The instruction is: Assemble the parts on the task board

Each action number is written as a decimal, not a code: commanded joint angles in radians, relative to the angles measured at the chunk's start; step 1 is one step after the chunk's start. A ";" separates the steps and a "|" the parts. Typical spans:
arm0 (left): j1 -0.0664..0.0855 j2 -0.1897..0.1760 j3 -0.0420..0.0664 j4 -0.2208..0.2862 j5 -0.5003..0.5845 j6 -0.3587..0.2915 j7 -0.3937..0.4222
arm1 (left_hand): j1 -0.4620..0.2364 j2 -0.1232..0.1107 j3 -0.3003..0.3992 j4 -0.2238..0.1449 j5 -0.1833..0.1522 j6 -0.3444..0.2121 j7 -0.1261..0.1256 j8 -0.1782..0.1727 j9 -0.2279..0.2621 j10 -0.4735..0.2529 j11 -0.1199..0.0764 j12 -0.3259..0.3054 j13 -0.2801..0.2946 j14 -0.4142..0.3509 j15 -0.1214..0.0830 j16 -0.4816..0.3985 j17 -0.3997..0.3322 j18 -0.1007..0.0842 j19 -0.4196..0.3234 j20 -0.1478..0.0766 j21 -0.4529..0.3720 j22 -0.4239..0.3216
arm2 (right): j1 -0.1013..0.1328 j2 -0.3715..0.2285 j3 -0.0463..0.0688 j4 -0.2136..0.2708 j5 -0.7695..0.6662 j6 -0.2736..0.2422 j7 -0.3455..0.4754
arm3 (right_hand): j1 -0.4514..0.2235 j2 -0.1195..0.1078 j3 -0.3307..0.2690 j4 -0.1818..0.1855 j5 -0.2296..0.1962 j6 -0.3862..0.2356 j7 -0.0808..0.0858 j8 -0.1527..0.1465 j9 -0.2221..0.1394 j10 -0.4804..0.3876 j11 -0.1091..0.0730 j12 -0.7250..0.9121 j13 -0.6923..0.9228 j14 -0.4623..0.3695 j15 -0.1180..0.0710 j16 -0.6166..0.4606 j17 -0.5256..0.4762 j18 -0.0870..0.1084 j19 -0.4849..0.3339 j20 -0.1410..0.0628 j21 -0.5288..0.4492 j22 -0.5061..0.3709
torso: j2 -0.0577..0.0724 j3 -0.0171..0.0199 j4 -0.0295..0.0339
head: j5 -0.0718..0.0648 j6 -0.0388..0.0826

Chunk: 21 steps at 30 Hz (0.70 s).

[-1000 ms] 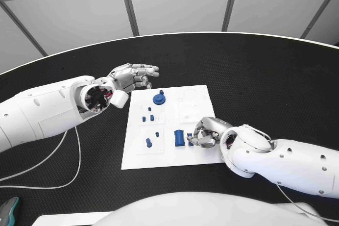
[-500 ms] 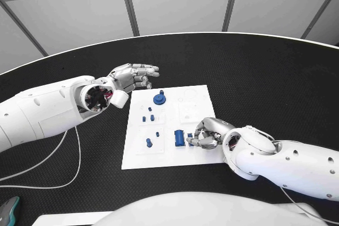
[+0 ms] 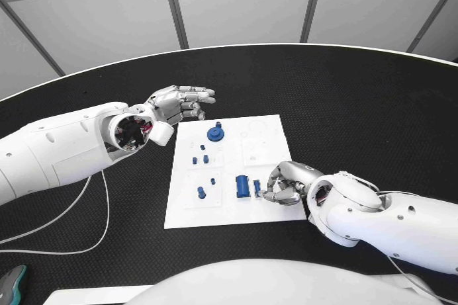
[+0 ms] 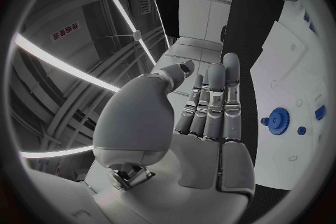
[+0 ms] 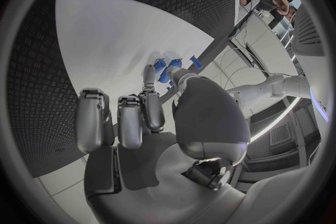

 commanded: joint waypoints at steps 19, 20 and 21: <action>0.000 -0.002 0.000 0.003 0.000 -0.001 0.000 | 0.004 0.002 -0.002 0.004 -0.004 -0.007 0.005 0.004 0.001 -0.009 0.000 0.005 0.001 -0.007 -0.003 0.006 -0.001 0.016 0.000 0.007 -0.006 -0.002 | 0.000 0.054 0.000 -0.082 0.000 0.017 -0.001 | 0.060 0.007 0.007 -0.017 -0.034 -0.003 -0.010 0.011 0.004 0.018 -0.009 0.013 0.137 0.099 -0.010 0.004 0.233 -0.017 0.083 -0.009 0.008 0.235 | 0.001 -0.0010 0.0013 | 0.002 0.000; 0.000 -0.003 0.000 0.003 0.000 -0.001 0.000 | 0.004 0.002 -0.002 0.004 -0.004 -0.007 0.005 0.004 0.001 -0.009 0.000 0.005 0.001 -0.007 -0.003 0.006 -0.001 0.016 0.000 0.007 -0.006 -0.002 | 0.000 0.056 0.000 -0.084 0.000 0.016 -0.002 | 0.070 0.006 0.007 -0.020 -0.045 -0.003 -0.011 0.012 0.004 0.018 -0.009 0.013 0.137 0.099 -0.010 0.004 0.234 -0.017 0.083 -0.009 0.007 0.235 | 0.001 -0.0008 0.0017 | 0.001 0.000; 0.000 -0.003 0.000 0.003 0.000 -0.001 0.000 | 0.004 0.002 -0.002 0.004 -0.004 -0.007 0.005 0.004 0.001 -0.009 0.000 0.005 0.001 -0.007 -0.003 0.006 -0.001 0.016 0.000 0.007 -0.006 -0.002 | 0.000 0.056 0.000 -0.085 0.000 0.015 -0.002 | 0.076 0.006 0.007 -0.021 -0.055 -0.003 -0.011 0.012 0.004 0.019 -0.010 0.014 0.137 0.099 -0.010 0.003 0.233 -0.017 0.083 -0.009 0.008 0.235 | 0.001 -0.0004 0.0013 | 0.001 0.000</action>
